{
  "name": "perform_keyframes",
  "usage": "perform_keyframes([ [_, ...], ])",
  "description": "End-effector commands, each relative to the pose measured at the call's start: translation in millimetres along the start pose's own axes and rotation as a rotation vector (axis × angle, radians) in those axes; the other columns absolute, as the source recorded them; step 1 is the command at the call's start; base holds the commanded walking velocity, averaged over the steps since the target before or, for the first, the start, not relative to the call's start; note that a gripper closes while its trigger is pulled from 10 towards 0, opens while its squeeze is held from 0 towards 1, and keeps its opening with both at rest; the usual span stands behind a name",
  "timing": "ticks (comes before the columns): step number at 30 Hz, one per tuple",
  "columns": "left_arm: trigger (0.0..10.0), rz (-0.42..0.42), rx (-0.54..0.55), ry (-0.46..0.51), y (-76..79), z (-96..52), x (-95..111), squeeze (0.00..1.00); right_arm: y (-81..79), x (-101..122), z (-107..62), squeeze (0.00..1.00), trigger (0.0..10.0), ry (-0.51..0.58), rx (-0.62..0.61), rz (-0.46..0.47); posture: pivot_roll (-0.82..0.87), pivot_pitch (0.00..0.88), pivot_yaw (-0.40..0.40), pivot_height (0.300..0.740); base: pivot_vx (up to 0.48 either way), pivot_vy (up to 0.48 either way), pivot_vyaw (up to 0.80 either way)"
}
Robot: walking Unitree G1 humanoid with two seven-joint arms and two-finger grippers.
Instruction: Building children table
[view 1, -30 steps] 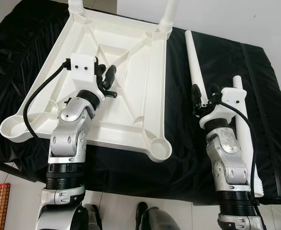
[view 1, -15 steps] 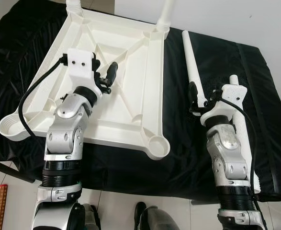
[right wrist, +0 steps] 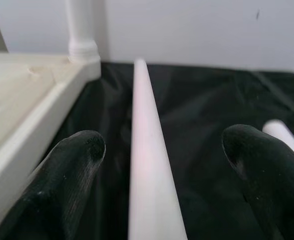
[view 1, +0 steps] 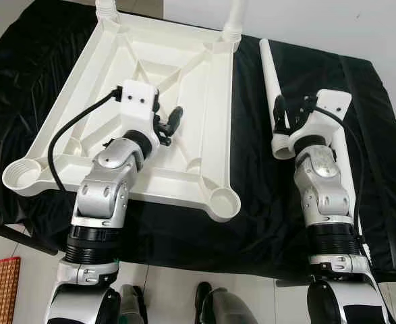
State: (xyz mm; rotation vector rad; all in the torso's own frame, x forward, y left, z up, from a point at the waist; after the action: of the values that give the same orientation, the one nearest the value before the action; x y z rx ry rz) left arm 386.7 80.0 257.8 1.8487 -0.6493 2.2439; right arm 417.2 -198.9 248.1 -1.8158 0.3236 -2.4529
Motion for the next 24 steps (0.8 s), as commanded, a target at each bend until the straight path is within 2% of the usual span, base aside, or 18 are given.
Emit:
perform_keyframes([
  [1, 10.0, 0.004, -0.034, -0.012, 6.9, -1.9, -3.6, 0.00, 7.8, -6.0, 1.4, 0.00, 10.0, -0.030, -0.019, 0.012, 0.07, 0.258, -0.048, 0.740, 0.000, 0.000, 0.00],
  [5, 10.0, 0.011, -0.045, -0.026, 8.8, -4.8, -5.1, 0.00, 12.6, -21.1, 4.4, 0.00, 10.0, -0.102, -0.022, 0.022, 0.08, 0.269, -0.044, 0.740, 0.000, 0.000, 0.00],
  [12, 10.0, 0.013, -0.053, -0.041, 9.6, -6.0, -6.2, 0.00, 7.9, -39.4, 2.5, 0.00, 10.0, -0.179, 0.025, 0.053, 0.07, 0.277, -0.044, 0.740, 0.000, 0.000, 0.00],
  [24, 10.0, 0.006, -0.049, -0.042, 9.4, -6.3, -4.9, 0.00, 5.0, -56.2, -3.1, 0.00, 10.0, -0.244, 0.045, 0.045, 0.08, 0.278, -0.048, 0.740, 0.000, 0.000, 0.00],
])
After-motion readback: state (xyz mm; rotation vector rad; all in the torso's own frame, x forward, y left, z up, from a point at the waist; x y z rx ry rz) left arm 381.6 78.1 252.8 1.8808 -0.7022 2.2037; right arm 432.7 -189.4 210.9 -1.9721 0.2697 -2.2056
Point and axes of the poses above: a point about 5 cm out from each wrist's last joint towards the gripper, its own z axis pointing out of the wrist towards the gripper, its own x axis along the axis of the wrist's last joint, y = z × x, the point moved 6 cm from there along z, pointing out of the wrist towards the gripper, and after that the axes turned 10 degrees about z, right-handed, at the moved point
